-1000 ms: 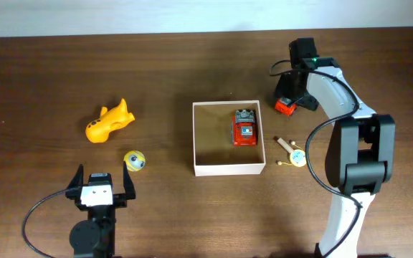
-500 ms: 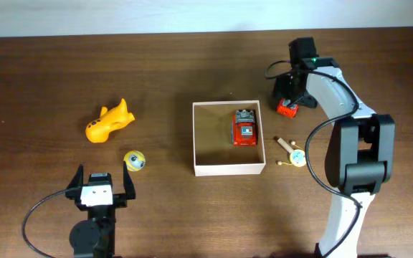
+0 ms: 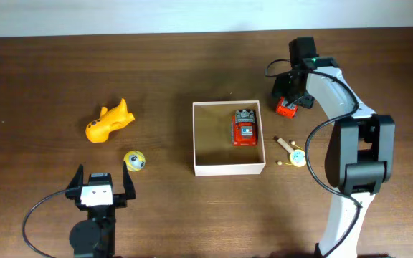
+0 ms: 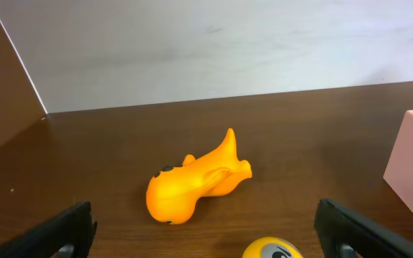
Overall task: Pack container
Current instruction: 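Lower the right gripper and grasp the second red truck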
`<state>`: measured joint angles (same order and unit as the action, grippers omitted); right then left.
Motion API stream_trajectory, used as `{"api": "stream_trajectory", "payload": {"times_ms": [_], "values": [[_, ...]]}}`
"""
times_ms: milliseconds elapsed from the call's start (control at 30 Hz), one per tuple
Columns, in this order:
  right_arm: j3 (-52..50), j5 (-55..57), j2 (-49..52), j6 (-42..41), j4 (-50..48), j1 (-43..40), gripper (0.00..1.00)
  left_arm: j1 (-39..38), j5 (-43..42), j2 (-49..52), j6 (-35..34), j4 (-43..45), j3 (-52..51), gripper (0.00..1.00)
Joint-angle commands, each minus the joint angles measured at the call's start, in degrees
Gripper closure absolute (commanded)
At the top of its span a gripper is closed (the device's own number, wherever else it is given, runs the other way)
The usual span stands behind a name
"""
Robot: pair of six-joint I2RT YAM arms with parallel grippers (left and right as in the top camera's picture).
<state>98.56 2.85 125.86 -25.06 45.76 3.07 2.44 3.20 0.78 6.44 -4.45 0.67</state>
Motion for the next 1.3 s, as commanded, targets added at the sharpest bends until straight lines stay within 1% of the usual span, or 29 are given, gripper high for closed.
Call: {"api": "stream_trajectory", "payload": {"times_ms": [0, 100, 267, 500, 667, 967, 1167, 1267], "values": [[-0.31, -0.72, 1.03, -1.81, -0.02, -0.15, 0.26, 0.35, -0.44, -0.48, 0.55, -0.13, -0.13, 0.01], [-0.39, -0.74, 1.05, -1.44, 0.52, -0.15, 0.25, 0.35, -0.44, -0.48, 0.55, -0.13, -0.15, 0.01], [-1.64, -0.7, 1.05, 2.12, 0.98, -0.2, 0.25, 0.35, -0.44, -0.48, 0.55, -0.13, -0.13, 0.01], [-1.81, -0.68, 1.05, 2.34, 0.96, -0.96, 0.26, 0.35, -0.44, -0.48, 0.55, -0.13, -0.15, 0.01], [-1.92, -0.57, 1.05, 4.74, 0.98, -1.6, 0.26, 0.35, -0.46, -0.48, 0.55, -0.13, -0.15, 0.01], [-1.92, -0.74, 1.07, 5.16, 0.72, -2.01, 0.27, 0.35, -0.46, -0.48, 0.57, -0.13, -0.13, 0.01], [-1.92, -0.74, 1.07, 5.25, 0.72, -2.01, 0.38, 0.35, -0.46, -0.46, 0.55, -0.13, -0.13, 0.01], [-1.92, -0.74, 1.07, 5.33, 0.74, -2.01, 0.41, 0.35, -0.46, -0.48, 0.55, -0.13, -0.13, 0.01]]}}
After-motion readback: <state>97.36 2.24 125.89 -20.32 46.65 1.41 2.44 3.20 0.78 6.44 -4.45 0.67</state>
